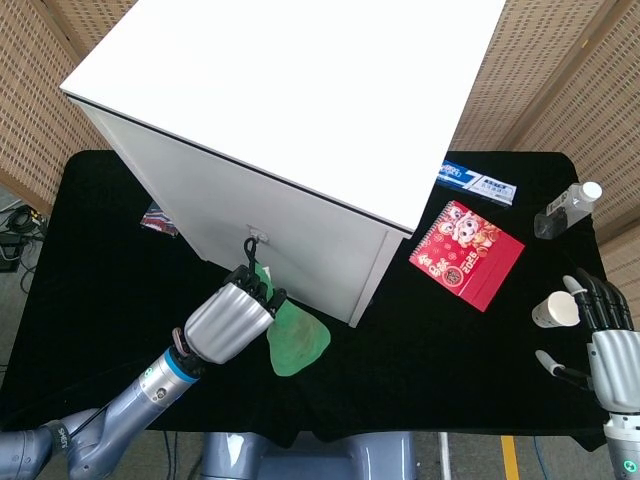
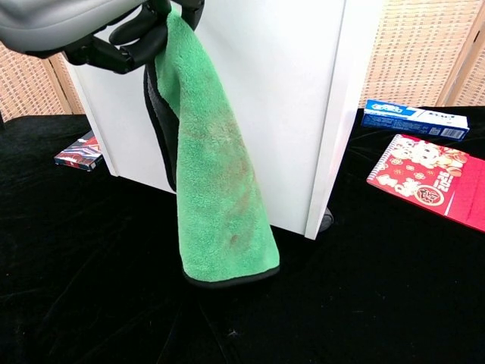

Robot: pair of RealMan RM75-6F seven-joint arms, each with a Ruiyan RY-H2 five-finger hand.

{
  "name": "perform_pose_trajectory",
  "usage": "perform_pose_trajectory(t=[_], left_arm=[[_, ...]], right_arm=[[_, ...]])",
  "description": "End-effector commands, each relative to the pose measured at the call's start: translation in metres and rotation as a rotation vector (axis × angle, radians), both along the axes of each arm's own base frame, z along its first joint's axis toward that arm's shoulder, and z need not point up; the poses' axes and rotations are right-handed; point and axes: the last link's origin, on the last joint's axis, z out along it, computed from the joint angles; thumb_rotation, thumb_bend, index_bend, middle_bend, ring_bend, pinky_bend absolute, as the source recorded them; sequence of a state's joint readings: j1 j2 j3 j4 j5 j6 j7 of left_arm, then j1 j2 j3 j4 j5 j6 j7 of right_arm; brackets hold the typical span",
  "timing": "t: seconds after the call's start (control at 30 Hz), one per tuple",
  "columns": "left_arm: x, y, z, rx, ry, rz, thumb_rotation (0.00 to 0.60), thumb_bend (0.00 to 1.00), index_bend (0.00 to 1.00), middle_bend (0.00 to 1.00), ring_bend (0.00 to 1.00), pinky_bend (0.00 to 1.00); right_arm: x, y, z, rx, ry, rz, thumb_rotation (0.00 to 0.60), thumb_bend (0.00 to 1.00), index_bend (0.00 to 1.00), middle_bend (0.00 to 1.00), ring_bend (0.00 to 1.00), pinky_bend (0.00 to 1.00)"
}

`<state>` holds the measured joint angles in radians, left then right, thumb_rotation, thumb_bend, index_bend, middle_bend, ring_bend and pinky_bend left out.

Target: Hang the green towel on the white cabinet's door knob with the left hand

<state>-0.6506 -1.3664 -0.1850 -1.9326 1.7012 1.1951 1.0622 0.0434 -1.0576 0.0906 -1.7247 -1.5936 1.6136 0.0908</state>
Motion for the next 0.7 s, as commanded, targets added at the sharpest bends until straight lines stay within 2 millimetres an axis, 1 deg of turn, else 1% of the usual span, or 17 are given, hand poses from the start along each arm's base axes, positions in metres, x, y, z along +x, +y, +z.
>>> perform_pose_trajectory(t=[0.03, 0.43, 0.57, 0.7], left_arm=[[-0.002, 0.001, -0.002, -0.003, 0.003, 0.007, 0.6, 0.61, 0.91, 0.82, 0.71, 0.65], [-0.011, 0.006, -0.009, -0.009, 0.017, 0.037, 0.6, 0.61, 0.91, 0.82, 0.71, 0.65], [-0.007, 0.006, -0.015, -0.02, 0.003, 0.048, 0.6, 0.61, 0.91, 0.82, 0.71, 0.65], [-0.004, 0.006, -0.015, -0.011, -0.015, 0.041, 0.6, 0.61, 0.91, 0.82, 0.71, 0.65]], right_arm=[[0.001, 0.0, -0.001, 0.002, 0.0, 0.002, 0.6, 0.09, 0.0, 0.0, 0.0, 0.0], [0.001, 0.0, 0.0, 0.005, -0.005, 0.003, 0.6, 0.09, 0.0, 0.0, 0.0, 0.0], [0.001, 0.001, -0.001, 0.007, -0.007, 0.006, 0.6, 0.09, 0.0, 0.0, 0.0, 0.0], [0.001, 0.0, 0.0, 0.006, -0.01, 0.005, 0.6, 0.09, 0.0, 0.0, 0.0, 0.0]])
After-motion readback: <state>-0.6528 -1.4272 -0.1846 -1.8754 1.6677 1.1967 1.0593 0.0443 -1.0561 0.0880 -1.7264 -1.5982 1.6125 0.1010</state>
